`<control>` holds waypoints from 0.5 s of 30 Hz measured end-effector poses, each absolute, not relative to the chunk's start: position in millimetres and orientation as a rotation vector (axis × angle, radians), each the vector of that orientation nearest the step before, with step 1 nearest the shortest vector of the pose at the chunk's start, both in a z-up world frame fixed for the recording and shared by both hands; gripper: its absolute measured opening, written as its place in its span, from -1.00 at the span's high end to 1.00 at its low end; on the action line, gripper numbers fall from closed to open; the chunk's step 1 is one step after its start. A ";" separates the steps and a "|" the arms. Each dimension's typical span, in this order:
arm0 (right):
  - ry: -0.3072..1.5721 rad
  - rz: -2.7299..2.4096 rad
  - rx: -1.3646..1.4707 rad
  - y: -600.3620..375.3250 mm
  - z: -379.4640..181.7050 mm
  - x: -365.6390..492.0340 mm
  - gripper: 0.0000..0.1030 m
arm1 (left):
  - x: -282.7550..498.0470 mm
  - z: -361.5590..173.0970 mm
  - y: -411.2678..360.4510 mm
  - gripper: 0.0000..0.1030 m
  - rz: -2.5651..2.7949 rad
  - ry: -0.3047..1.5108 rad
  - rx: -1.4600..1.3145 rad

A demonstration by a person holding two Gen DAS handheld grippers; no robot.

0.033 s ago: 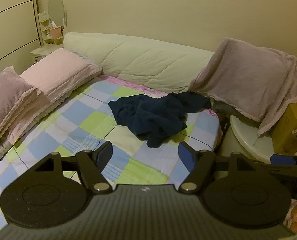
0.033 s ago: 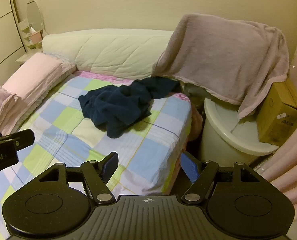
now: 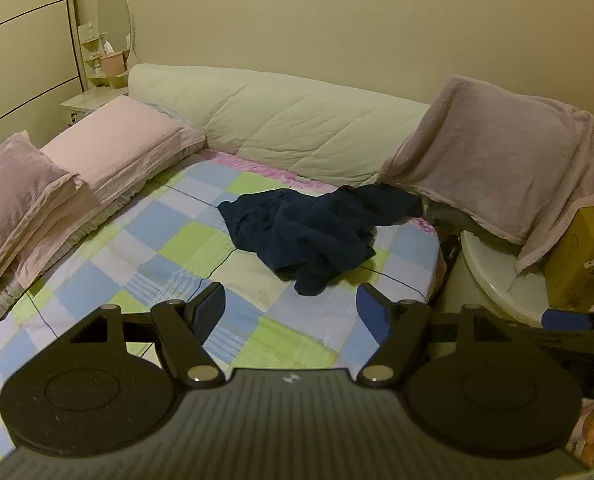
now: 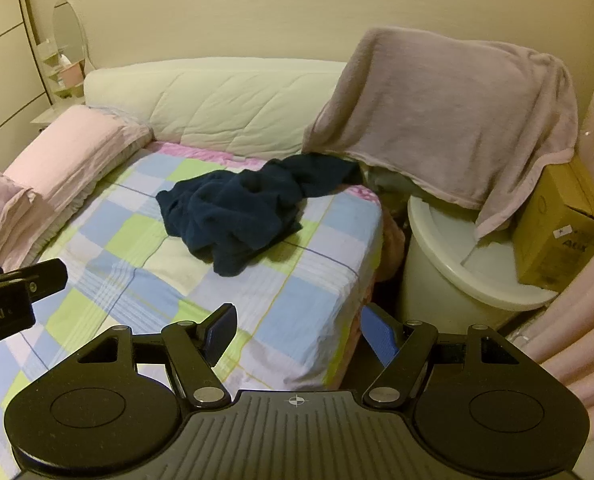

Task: Fold clothes

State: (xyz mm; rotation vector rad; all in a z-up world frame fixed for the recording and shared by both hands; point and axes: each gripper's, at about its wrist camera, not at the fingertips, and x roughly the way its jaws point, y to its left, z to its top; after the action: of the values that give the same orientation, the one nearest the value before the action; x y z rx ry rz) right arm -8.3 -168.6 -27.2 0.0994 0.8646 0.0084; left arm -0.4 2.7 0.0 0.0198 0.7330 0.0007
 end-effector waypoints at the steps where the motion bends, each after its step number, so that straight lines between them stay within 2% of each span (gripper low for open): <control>1: 0.863 0.010 0.098 -168.4 -26.8 -8.0 -0.40 | -0.6 0.1 4.2 -0.35 -0.001 0.732 0.017; 15: 0.864 -0.001 0.086 -154.6 -21.6 2.5 -0.40 | 7.2 -5.4 23.8 -0.35 0.004 0.748 0.003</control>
State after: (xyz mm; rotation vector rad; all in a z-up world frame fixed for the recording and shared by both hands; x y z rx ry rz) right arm 2.5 -154.6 -21.6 0.0858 0.8638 -0.0008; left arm 7.2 23.8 -5.4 0.0026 0.7481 0.0041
